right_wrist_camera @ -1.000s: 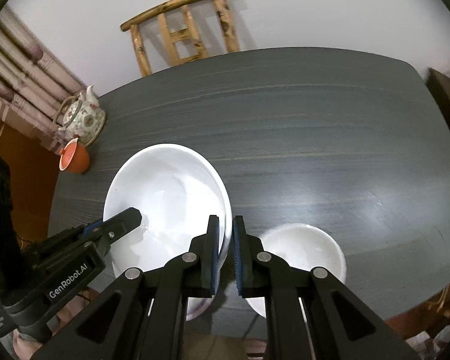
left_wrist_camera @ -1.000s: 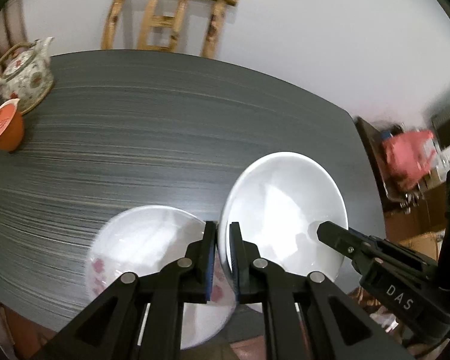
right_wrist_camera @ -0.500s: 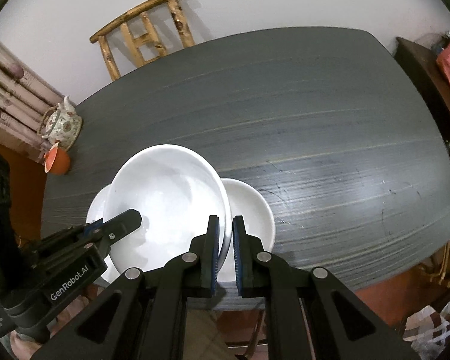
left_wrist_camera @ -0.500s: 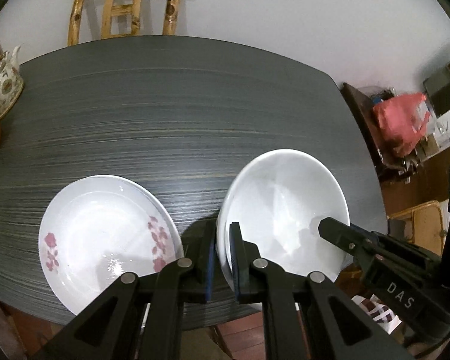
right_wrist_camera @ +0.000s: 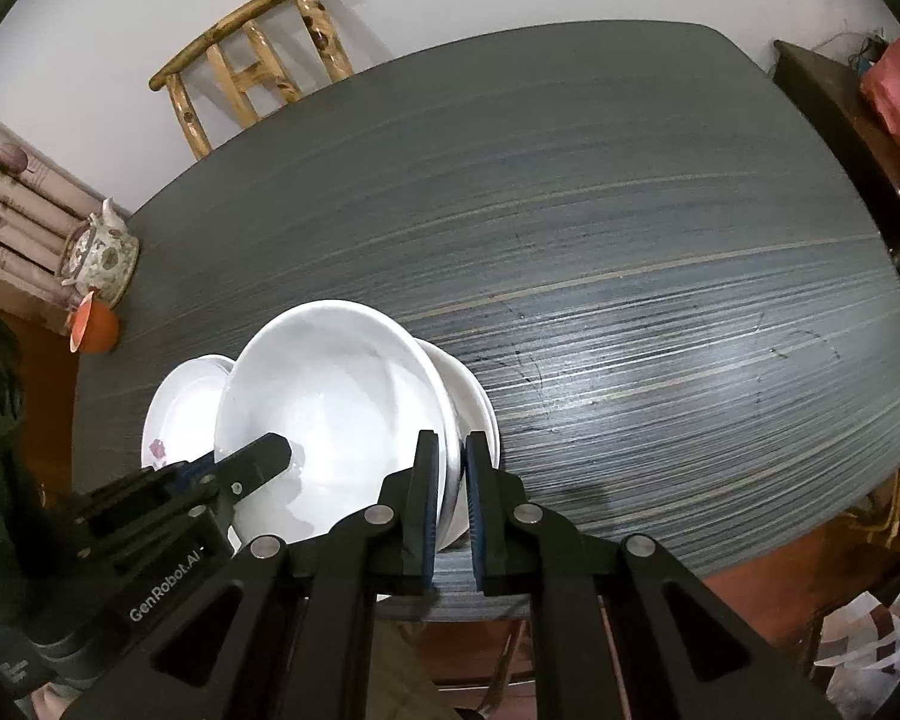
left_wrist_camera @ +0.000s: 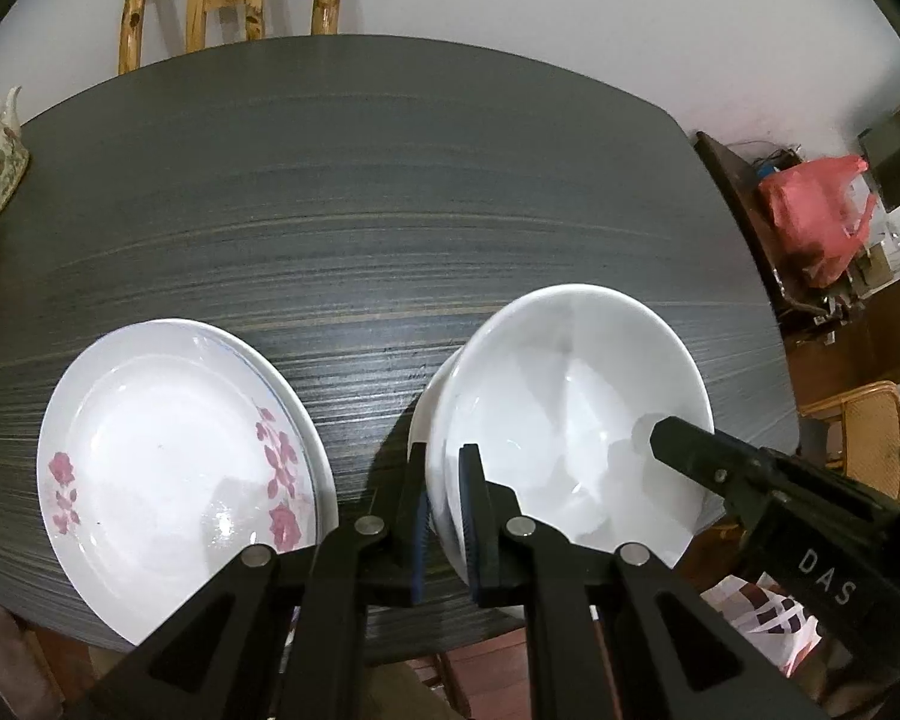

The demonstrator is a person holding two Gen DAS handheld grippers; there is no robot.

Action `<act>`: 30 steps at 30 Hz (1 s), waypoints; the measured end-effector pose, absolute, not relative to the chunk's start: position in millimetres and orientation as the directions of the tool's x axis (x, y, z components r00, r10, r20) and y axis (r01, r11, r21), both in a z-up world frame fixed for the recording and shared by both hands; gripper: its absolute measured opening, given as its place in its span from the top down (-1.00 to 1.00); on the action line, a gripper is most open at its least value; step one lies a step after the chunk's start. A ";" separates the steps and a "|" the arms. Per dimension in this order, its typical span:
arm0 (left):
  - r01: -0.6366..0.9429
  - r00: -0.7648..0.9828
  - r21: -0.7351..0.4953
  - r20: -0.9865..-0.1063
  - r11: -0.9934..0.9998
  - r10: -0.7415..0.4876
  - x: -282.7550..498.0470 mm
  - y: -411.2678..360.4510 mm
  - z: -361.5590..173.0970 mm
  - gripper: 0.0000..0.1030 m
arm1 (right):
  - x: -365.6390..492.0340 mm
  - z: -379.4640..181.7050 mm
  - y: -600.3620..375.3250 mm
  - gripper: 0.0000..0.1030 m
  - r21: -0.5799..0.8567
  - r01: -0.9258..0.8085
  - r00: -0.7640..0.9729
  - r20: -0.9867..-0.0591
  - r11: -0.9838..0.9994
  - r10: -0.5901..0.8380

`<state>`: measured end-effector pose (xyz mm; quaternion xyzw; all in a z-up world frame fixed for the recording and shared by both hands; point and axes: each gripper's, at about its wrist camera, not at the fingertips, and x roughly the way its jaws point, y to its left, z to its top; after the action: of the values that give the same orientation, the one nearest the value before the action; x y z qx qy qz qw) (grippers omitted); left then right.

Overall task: Organize plates and bowls
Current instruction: 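Lower the right tool's bowl onto the bowl stack while the left tool holds its bowl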

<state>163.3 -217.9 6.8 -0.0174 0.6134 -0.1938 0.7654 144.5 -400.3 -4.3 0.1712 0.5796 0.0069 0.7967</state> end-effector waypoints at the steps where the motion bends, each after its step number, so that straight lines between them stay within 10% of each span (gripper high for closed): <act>1: 0.277 0.171 -0.261 -0.934 0.924 -0.315 163.6 -218.2 4.8 0.83 | 144.8 -7.1 -400.7 0.81 0.283 0.190 0.325 -0.922 0.940 0.212; 30: 0.332 0.240 -0.151 -0.941 0.931 -0.238 156.1 -253.1 -11.7 0.82 | 151.0 -29.2 -406.3 0.78 0.314 0.197 0.289 -0.924 0.929 0.252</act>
<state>156.1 -253.1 -11.7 0.0397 0.5891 -0.1813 0.7864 151.0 -406.3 -29.2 0.1880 0.5962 0.0177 0.7803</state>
